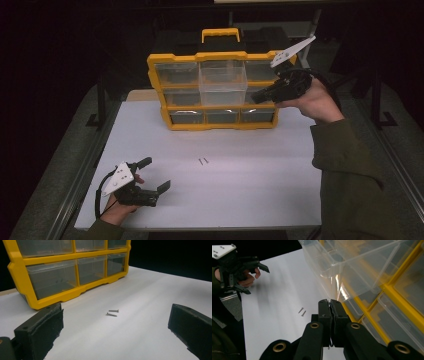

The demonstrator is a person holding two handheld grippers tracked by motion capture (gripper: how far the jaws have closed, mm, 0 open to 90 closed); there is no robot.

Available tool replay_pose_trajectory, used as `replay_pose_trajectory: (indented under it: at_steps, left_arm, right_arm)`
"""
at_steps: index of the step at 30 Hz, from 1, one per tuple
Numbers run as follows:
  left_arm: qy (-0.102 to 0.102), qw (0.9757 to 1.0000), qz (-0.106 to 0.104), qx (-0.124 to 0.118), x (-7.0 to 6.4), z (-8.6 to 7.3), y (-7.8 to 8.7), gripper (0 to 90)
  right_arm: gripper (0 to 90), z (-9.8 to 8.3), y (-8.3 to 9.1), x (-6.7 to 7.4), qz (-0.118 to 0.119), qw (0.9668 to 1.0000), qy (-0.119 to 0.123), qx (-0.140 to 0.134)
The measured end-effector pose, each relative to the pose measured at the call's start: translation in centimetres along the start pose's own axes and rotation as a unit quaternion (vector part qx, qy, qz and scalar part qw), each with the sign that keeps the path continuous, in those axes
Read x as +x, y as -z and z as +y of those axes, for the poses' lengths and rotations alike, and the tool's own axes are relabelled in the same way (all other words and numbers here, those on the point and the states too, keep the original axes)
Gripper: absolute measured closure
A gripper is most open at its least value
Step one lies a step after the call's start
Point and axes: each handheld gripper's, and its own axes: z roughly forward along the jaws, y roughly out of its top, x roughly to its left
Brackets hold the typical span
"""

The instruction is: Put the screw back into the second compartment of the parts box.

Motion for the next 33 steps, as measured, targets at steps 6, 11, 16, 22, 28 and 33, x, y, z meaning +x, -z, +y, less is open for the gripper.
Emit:
replay_pose_trajectory:
  at_steps: [6, 11, 16, 22, 28, 33]
  left_arm:
    - [-0.002, 1.0, 0.0, 0.001, 0.0, 0.0, 0.0, 0.0]
    - [-0.001, 1.0, 0.0, 0.0, 0.0, 0.0, 0.0, 0.0]
    - [-0.002, 1.0, 0.0, 0.004, 0.0, 0.0, 0.0, 0.0]
    - [-0.003, 1.0, -0.001, 0.002, 0.0, 0.0, 0.0, 0.0]
    - [0.0, 1.0, -0.002, 0.001, 0.0, 0.0, 0.0, 0.0]
    - [0.0, 1.0, -0.002, 0.001, 0.0, 0.0, 0.0, 0.0]
  right_arm:
    - [87.3, 0.4, 0.9, -0.2, -0.005, 0.9999, -0.001, -0.01]
    - [87.3, 1.0, 1.7, -0.5, -0.007, 0.9995, -0.004, -0.029]
    - [87.3, 1.6, 2.0, -0.6, -0.01, 0.9993, -0.003, -0.037]
    - [87.3, 2.8, 2.2, -0.6, -0.015, 0.9989, 0.0, -0.044]
    - [87.3, 4.0, 2.0, -0.7, -0.011, 0.9983, 0.002, -0.058]
    - [87.3, 5.0, 1.3, -0.7, -0.009, 0.9982, 0.005, -0.059]
